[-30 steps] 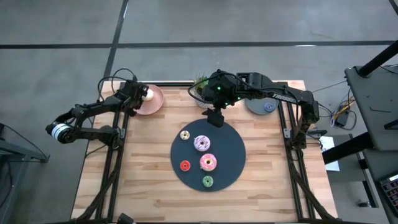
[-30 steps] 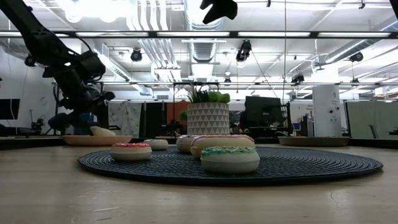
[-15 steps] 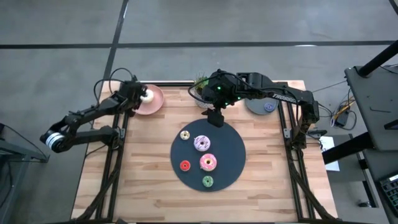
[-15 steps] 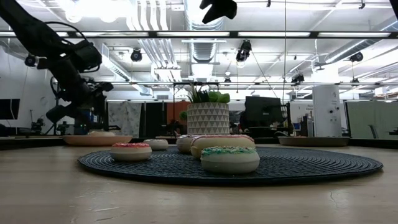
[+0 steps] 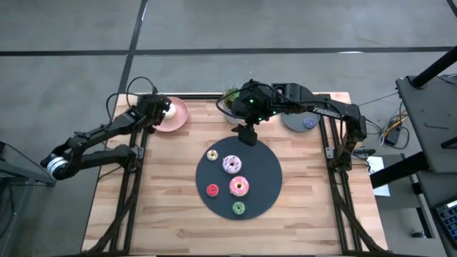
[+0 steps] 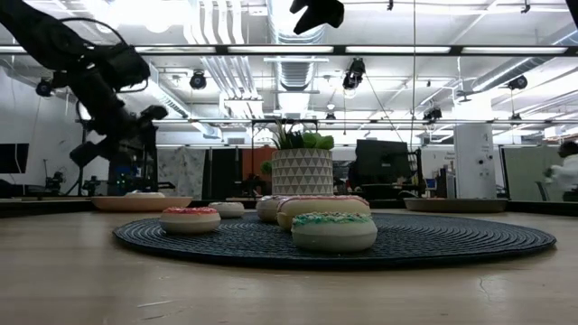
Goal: Pick & Place donuts
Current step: Put the large white donut on the pink plate
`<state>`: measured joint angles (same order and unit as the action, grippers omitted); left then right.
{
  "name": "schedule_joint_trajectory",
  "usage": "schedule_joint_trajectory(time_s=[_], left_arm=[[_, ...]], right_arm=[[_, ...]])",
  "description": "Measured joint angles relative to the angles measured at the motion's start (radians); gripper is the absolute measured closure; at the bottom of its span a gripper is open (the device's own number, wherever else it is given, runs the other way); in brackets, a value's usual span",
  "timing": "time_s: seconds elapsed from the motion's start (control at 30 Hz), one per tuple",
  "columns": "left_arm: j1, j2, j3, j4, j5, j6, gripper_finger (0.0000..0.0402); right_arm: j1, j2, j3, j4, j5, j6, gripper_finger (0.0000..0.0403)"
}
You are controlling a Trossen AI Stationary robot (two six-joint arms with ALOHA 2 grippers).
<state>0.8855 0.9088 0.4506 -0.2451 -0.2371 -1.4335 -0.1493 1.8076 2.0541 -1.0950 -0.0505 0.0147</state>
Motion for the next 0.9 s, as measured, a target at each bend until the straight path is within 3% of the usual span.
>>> schedule_joint_trajectory(time_s=[0.37, 0.67, 0.77, 0.9], left_arm=[[-0.035, 0.002, 0.016, 0.000, 0.056, 0.100, 0.0216], [-0.035, 0.042, 0.016, -0.001, 0.062, 0.066, 0.0220], [-0.035, 0.066, 0.016, -0.001, 0.064, 0.047, 0.0243], [-0.035, 0.101, 0.015, 0.000, 0.063, 0.039, 0.0312]], right_arm=[[0.000, 0.000, 0.000, 0.001, 0.000, 0.003, 0.0154], [0.000, 0.000, 0.000, 0.001, 0.000, 0.004, 0.0154], [0.000, 0.000, 0.000, 0.001, 0.000, 0.004, 0.0154], [0.000, 0.000, 0.000, 0.000, 0.000, 0.004, 0.0154]])
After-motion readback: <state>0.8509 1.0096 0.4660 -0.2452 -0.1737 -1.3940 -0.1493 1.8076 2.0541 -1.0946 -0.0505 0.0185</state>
